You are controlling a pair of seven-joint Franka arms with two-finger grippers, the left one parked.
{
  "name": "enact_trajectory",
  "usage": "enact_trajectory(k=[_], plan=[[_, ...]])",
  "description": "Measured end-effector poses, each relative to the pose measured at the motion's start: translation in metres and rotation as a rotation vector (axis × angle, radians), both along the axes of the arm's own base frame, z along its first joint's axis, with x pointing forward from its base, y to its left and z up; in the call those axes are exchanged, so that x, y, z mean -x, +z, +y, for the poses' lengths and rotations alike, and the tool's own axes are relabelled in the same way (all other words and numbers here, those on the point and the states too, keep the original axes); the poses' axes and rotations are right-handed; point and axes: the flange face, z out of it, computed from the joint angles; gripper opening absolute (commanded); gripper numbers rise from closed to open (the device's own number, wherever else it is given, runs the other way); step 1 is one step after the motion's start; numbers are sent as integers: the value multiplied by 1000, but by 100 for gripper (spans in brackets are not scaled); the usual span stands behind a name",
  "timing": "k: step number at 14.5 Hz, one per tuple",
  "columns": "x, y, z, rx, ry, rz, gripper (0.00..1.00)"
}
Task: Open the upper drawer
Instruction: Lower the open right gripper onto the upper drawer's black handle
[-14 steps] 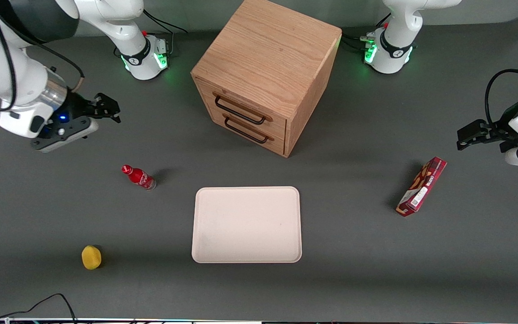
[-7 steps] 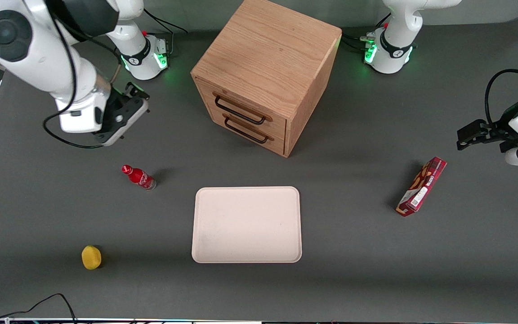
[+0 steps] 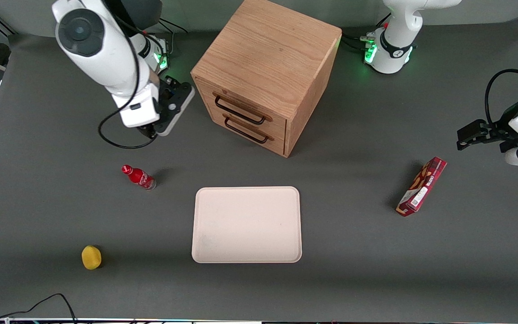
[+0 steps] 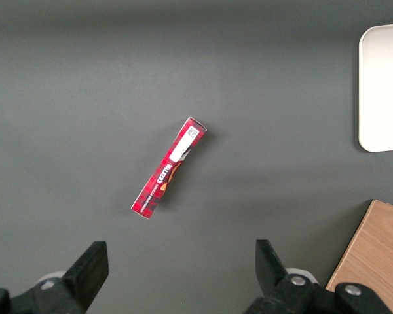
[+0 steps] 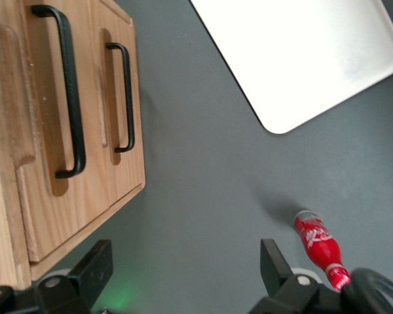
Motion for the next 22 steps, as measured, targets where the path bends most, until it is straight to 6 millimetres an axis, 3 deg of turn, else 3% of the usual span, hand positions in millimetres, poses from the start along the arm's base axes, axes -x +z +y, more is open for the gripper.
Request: enact_trajectory(k=[5,8,13,22], plan=[[-10,-26,24,-29,1,15,100],[-10,-49,49,-42,-29,27,100],[11,-60,90,-37,-74,36,100],[33,-87,125,-19,-19,83,100]])
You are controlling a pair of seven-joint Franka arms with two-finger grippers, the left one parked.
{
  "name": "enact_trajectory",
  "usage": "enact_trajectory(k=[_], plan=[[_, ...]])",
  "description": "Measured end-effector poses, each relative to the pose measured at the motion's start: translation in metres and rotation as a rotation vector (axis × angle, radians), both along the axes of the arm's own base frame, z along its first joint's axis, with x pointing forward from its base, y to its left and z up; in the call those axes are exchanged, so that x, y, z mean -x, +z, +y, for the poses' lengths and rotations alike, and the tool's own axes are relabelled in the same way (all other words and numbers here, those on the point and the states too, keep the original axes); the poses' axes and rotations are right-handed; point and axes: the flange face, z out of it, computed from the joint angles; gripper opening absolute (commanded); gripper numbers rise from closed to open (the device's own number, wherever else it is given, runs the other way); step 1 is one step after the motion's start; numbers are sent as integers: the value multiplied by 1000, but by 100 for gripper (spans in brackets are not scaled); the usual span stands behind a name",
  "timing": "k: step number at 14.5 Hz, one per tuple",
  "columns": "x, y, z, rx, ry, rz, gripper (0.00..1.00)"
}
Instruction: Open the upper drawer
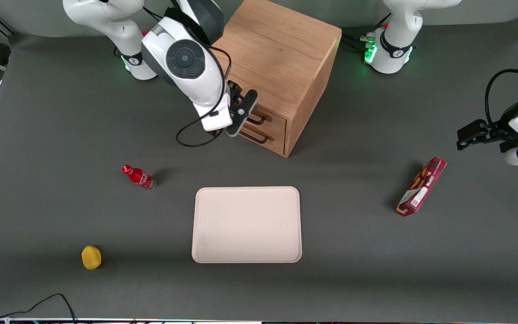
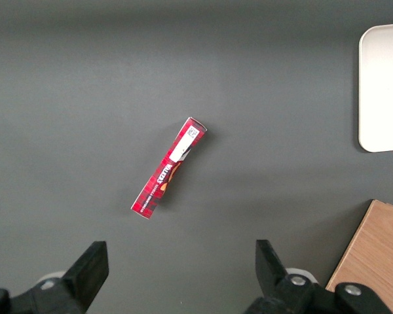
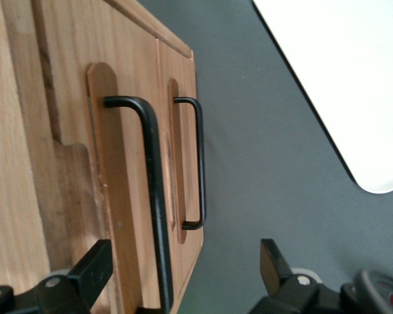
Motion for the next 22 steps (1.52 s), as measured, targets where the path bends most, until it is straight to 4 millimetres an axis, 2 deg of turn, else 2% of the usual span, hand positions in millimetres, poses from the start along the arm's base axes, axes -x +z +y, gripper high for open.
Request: enact_trajectory(k=[10,16,22], plan=[[-6,-18,2,-2,-8,13,100],[-19,-19,-2,-10,-33,12,100],[-25,-32,-2,-21,-39,46,100]])
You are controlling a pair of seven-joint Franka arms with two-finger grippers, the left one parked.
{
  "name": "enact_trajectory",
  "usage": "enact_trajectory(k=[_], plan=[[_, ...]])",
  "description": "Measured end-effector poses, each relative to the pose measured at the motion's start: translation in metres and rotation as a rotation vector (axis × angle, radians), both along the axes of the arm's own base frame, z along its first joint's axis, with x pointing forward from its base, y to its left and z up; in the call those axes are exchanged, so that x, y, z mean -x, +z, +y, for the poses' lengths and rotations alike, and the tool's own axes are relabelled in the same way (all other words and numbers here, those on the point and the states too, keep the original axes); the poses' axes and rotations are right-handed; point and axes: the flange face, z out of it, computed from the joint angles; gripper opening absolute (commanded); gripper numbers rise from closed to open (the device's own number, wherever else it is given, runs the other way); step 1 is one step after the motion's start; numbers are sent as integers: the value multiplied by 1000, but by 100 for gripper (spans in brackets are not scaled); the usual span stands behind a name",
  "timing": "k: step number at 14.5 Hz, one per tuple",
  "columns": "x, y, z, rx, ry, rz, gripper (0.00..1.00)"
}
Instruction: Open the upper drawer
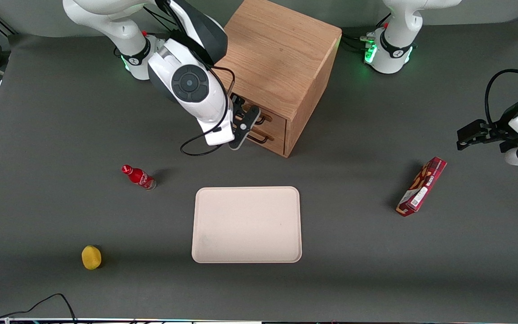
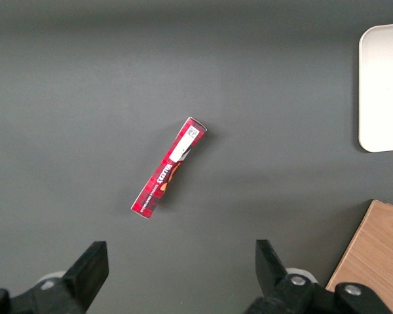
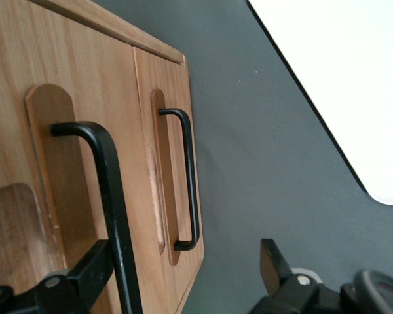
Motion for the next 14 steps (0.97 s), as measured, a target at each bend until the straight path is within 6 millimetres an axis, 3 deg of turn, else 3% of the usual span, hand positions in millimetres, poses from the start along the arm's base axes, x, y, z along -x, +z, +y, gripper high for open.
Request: enact_trajectory(k=[8,14], plan=[[-6,-19,3,-16,3,44,100],[-16,-18,2,-29,-6,41,100]])
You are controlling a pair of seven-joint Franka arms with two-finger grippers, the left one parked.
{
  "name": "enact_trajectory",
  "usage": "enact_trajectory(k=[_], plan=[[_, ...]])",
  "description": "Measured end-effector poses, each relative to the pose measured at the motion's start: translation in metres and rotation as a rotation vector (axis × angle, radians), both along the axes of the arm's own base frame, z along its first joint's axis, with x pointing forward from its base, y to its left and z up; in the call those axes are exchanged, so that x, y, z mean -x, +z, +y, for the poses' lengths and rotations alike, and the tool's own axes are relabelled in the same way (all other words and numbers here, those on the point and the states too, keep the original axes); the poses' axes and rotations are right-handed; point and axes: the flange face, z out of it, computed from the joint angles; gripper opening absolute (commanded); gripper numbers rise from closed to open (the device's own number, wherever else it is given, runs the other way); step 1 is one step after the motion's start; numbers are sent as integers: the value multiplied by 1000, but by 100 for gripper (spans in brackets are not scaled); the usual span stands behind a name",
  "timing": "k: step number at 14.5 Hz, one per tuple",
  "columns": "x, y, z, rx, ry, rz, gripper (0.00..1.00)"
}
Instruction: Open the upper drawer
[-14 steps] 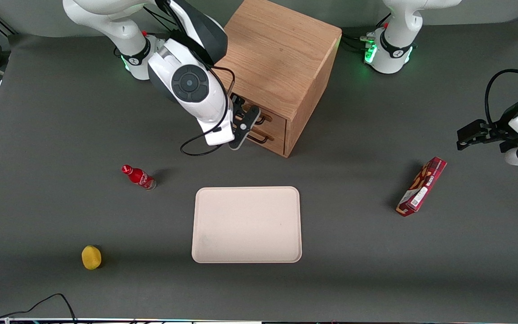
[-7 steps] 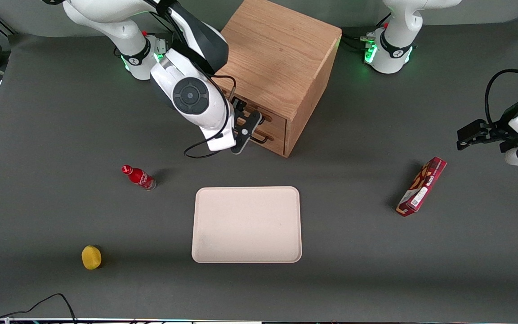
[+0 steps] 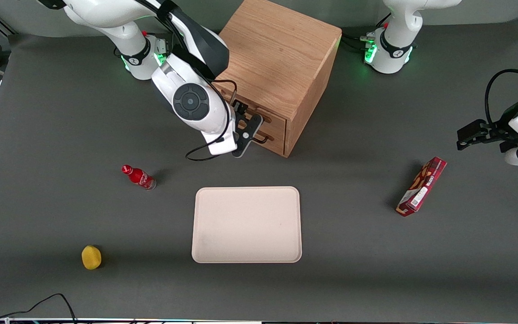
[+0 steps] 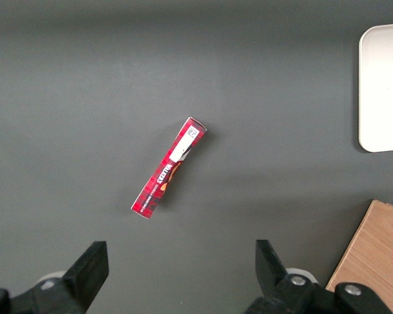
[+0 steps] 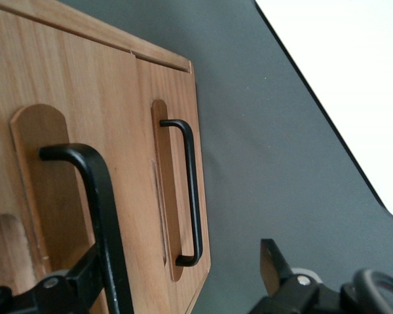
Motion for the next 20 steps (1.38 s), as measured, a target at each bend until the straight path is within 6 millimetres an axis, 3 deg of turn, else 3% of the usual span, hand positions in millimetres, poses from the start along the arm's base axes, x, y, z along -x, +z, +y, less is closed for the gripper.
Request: enact_trajectory(k=[10,20], plan=[[-24,3,-13,-15,31,-36,100],[-28,-8,-17,9,66,-47,100]])
